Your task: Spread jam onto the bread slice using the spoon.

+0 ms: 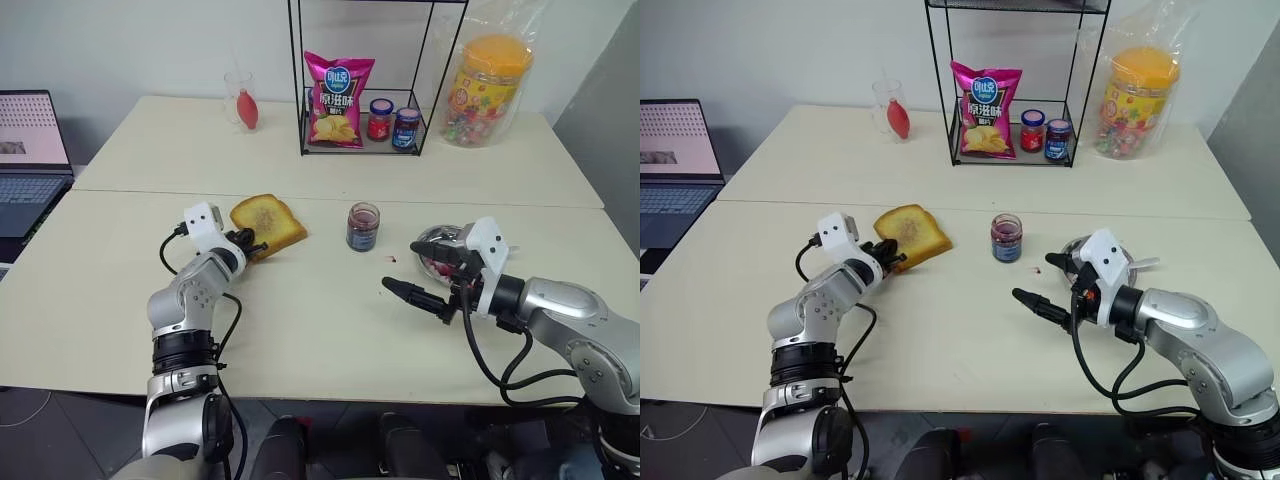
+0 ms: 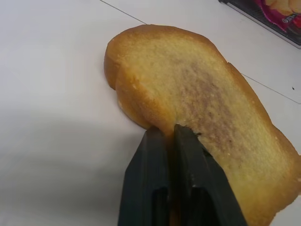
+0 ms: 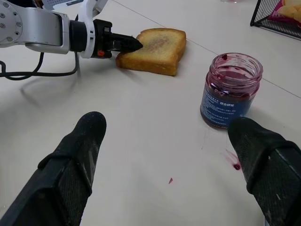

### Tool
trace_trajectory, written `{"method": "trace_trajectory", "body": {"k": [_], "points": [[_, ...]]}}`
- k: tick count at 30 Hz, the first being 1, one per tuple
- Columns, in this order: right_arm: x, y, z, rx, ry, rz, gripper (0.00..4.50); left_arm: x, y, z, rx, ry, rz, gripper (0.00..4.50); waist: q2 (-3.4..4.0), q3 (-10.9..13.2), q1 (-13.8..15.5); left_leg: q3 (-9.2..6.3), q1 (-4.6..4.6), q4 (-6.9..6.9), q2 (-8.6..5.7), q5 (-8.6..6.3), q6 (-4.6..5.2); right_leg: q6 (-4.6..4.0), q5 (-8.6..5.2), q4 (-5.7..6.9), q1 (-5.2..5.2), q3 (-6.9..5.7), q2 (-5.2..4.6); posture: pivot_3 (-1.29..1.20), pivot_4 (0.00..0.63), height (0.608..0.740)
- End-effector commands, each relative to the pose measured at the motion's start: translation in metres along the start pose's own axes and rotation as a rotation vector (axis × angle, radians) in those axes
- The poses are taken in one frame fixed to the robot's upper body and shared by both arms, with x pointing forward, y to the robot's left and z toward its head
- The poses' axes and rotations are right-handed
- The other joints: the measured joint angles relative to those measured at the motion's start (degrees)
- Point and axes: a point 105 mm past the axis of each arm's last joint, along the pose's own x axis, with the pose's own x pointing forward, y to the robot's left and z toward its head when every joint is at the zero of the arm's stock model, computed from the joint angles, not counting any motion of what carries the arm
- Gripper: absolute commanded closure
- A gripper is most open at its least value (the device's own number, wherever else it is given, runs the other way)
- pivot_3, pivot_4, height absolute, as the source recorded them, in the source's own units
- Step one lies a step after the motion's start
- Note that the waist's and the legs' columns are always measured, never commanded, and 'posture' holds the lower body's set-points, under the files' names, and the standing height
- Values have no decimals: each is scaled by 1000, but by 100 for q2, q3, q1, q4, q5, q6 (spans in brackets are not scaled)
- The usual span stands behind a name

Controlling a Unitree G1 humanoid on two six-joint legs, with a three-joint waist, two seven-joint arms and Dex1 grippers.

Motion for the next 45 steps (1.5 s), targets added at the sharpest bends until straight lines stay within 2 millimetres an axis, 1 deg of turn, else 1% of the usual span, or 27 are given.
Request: {"method": "trace_trajectory", "body": {"k": [1,2,4,6,8,9,11,15,17,19,20,21,24,28,33,37,41,45], "points": [[-8,-2,12,-42,-38,-11,0,-14,-5,10,55,-13,-78,4466,0,0,-8,0,-1,-1,0,0,0,0,0,-1,-1,1,0,0,150,740],[-9,-2,13,-43,-43,-11,0,-16,-3,11,63,-12,-80,4466,0,0,-8,1,-1,-2,0,0,0,0,0,-4,-1,2,0,0,150,740],[-10,-1,14,-48,-52,-2,0,-28,5,12,90,6,-109,4466,0,0,-10,2,-3,-6,1,-1,0,0,0,-7,-3,2,0,0,150,740],[-12,1,15,-49,-54,14,0,-38,8,9,103,30,-144,4466,0,1,-36,3,-3,-10,3,-1,0,0,0,-9,-5,3,0,0,150,740],[-13,3,15,-51,-53,25,0,-44,8,7,115,46,-166,4466,0,1,-31,3,-2,-13,5,-1,-1,-1,-1,-10,-7,3,1,0,150,740],[-15,5,14,-50,-44,45,0,-51,5,4,129,65,-211,4466,0,1,-23,2,-2,-13,5,-1,0,-1,-1,-9,-6,2,1,0,150,740],[-19,10,10,-46,-15,84,0,-66,-5,-4,157,115,-314,4466,-2,2,-26,2,-3,-10,5,-1,-1,-1,-1,-9,-6,1,1,0,150,740],[-25,15,3,-34,38,132,0,-82,-22,-16,178,171,-434,4466,-3,3,0,6,-4,-11,4,-1,-1,-2,-1,-17,-5,5,-3,0,150,740],[-31,18,-2,-26,67,150,0,-95,-41,-29,199,221,-542,4466,-4,3,11,4,-4,-9,4,-1,-1,-2,-1,-18,-3,3,-4,0,150,740],[-35,17,-6,-27,88,149,0,-109,-70,-51,237,276,-671,4466,-4,3,11,7,-4,-9,3,-2,0,-2,-1,-20,-2,7,-5,0,150,740],[-37,17,-7,-28,92,147,0,-113,-81,-59,264,290,-712,4466,-4,3,11,8,-5,-9,3,-2,0,-2,-1,-24,-1,8,-6,0,150,740],[-38,18,-8,-29,94,146,0,-116,-88,-65,282,298,-738,4466,-4,3,12,10,-6,-10,3,-2,0,-2,-1,-25,-3,10,-7,0,150,740],[-41,19,-10,-28,103,144,0,-117,-96,-74,312,303,-749,4466,-4,3,8,12,-5,-9,3,-2,0,-2,-1,-24,-3,11,-6,0,150,740],[-45,18,-13,-31,112,129,0,-113,-101,-77,304,286,-725,4466,-4,3,-14,12,0,-10,7,-2,0,-5,-3,-19,-3,12,0,0,150,740],[-45,18,-13,-31,111,123,0,-108,-93,-75,305,248,-654,4466,-4,3,-10,16,-3,-8,4,-2,0,-3,-2,-23,-4,16,-2,0,150,740],[-43,19,-13,-31,107,123,0,-108,-84,-71,249,201,-595,4466,-4,3,-9,16,-4,-9,5,-2,0,-3,-2,-25,-4,15,-2,0,150,740],[-42,18,-13,-32,107,126,0,-113,-77,-77,226,211,-566,4466,-4,3,-9,16,-3,-10,5,-2,1,-3,-2,-25,-4,16,-2,0,150,740],[-41,18,-13,-33,107,131,0,-115,-78,-80,217,211,-565,4466,-4,3,-1,16,-4,-8,4,-2,1,-4,-2,-25,-3,15,-3,0,150,740]]}}
